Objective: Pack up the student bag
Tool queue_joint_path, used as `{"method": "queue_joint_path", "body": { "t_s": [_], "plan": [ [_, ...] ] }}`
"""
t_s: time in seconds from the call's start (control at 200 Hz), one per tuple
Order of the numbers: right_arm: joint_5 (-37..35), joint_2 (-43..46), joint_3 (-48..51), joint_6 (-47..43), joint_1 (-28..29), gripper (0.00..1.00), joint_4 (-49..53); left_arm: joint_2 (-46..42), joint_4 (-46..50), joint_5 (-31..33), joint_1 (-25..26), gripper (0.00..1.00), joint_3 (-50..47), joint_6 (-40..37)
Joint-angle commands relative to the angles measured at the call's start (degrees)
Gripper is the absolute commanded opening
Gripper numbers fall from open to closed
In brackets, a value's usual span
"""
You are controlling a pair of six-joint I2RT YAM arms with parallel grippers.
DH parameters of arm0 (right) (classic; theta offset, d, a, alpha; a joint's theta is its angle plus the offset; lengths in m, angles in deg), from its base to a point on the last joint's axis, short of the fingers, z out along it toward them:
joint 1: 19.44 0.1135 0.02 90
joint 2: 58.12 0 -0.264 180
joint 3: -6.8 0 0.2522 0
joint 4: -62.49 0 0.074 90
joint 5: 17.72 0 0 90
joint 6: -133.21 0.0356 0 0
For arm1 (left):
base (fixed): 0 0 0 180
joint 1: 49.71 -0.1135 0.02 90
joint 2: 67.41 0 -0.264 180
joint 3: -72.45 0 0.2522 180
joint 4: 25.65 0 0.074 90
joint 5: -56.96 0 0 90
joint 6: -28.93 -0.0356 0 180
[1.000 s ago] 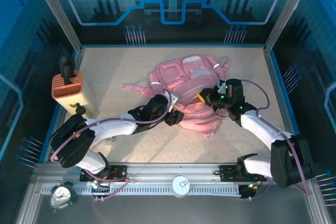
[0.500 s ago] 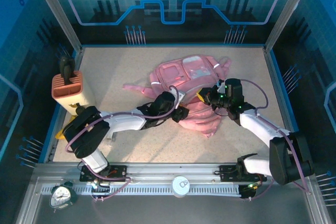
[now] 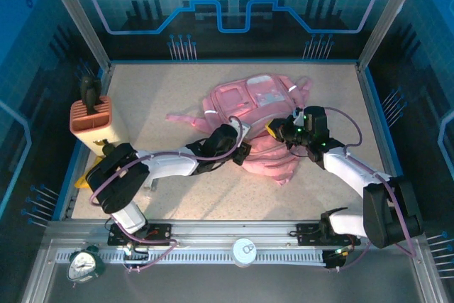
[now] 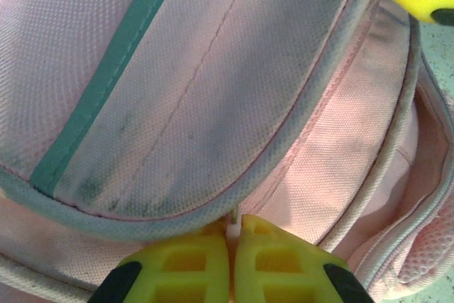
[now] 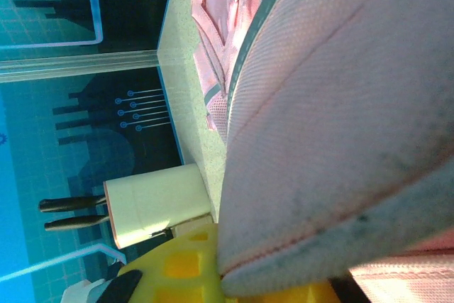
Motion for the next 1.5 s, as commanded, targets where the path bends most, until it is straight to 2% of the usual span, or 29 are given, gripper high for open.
{"method": "queue_joint_path", "body": {
  "t_s": [0.0, 0.23, 0.29, 0.385, 0.655, 0.866, 0.946, 0.976, 1.071, 1.281, 1.496],
  "plan": [
    [-0.3, 1.9, -1.1, -1.4, -1.6, 0.00, -1.5, -3.3, 3.6, 2.5, -1.9, 0.00, -1.5, -1.4],
    [0.4, 3.3, -1.0, -2.0, -3.8, 0.00, 0.2, -6.9, 5.7, 0.2, -8.1, 0.00, -5.8, -2.3],
    [1.0, 2.9, -1.5, -2.1, -3.9, 0.00, 0.1, -6.6, 7.4, -0.7, -9.1, 0.00, -5.1, -3.2],
    [1.0, 2.5, -1.9, -2.7, -4.0, 0.00, 0.2, -5.8, 8.7, 2.3, -9.8, 0.00, -3.7, -4.5],
    [1.6, 0.6, -2.4, -5.4, -4.3, 0.00, 1.9, -3.8, 5.7, -0.1, -14.0, 0.00, -0.6, -5.4],
    [1.9, -1.1, -3.6, -9.3, -2.5, 0.00, 2.5, -0.7, 6.4, -0.5, -14.5, 0.00, 3.8, -4.3],
    [1.5, -0.7, -3.0, -10.9, -2.3, 0.00, 3.0, -1.4, 9.0, -2.7, -14.5, 0.00, 4.5, -4.1],
    [1.3, -0.3, -2.8, -11.6, -2.3, 0.00, 3.4, -1.9, 10.2, -3.4, -14.5, 0.03, 4.6, -4.1],
    [0.9, 1.2, -3.6, -15.6, -1.6, 0.13, 7.1, -4.3, 12.8, -3.2, -14.5, 0.13, 3.6, -2.9],
    [-0.8, 7.0, -3.4, -24.6, 0.0, 0.40, 15.4, -12.4, 19.0, -2.7, -14.5, 0.51, -0.8, 2.6],
    [-2.5, 11.8, -2.0, -34.5, 4.0, 0.68, 20.6, -18.0, 31.9, 0.1, -14.5, 0.64, -1.7, 11.4]
  ]
}}
